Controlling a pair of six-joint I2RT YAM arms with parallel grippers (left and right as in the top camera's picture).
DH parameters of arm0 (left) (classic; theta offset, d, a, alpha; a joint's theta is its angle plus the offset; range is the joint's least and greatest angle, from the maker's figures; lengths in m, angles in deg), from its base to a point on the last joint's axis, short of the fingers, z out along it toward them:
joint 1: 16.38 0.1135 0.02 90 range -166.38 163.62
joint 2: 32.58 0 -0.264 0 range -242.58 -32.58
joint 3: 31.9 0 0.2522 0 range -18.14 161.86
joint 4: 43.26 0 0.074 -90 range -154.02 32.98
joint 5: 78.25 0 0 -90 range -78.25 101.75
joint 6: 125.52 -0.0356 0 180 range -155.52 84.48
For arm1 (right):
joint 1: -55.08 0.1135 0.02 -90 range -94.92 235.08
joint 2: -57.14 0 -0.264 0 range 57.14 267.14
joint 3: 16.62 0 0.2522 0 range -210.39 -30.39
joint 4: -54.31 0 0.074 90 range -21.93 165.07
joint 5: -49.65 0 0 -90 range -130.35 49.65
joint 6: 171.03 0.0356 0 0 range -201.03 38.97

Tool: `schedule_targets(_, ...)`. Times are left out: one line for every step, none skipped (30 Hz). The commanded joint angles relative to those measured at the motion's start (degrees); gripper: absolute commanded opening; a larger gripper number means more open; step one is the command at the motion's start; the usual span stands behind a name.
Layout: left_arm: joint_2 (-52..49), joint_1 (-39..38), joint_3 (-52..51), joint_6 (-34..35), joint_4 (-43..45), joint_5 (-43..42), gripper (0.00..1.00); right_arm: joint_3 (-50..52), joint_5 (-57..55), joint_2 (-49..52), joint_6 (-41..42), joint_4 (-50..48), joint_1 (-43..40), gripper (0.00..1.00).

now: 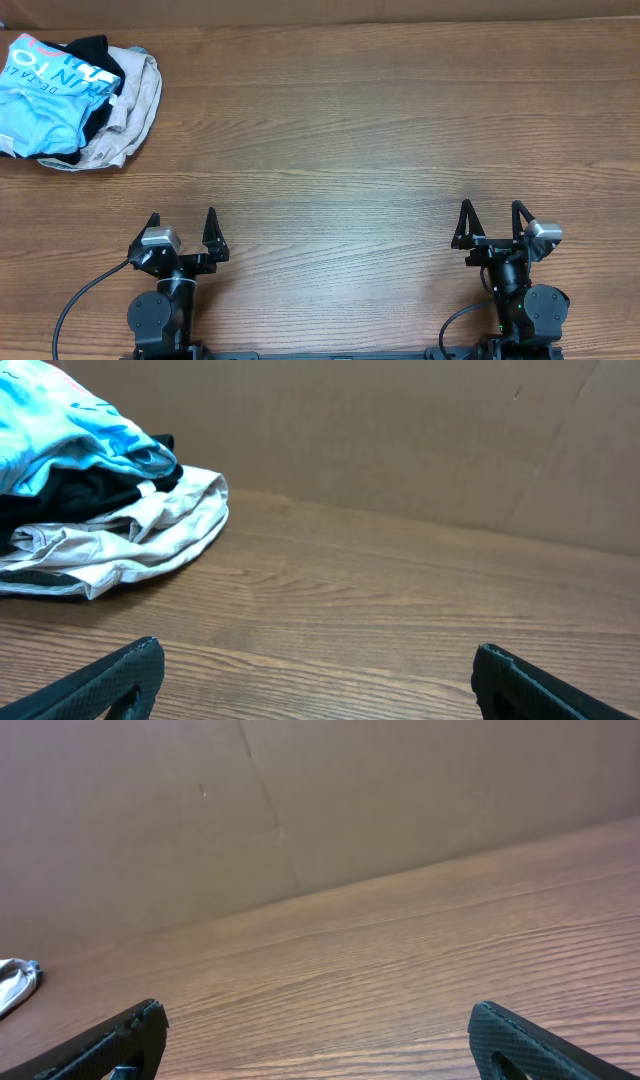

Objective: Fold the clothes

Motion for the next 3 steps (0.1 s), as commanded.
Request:
schedule_targets(0.6,0.3,-0.3,0.4,0.0,0.6,1.00,0.6,0.3,-0.7,0.2,-0.3,0.3,1.00)
schedule_targets(0.6,0.3,-0.3,0.4,0.0,0.6,1.00,0.6,0.3,-0.7,0.2,-0.3,0.3,1.00)
schedule_targets(0.6,0.3,-0.3,0.4,0.0,0.6,1.00,0.6,0.3,-0.7,0.2,-0.3,0.3,1.00)
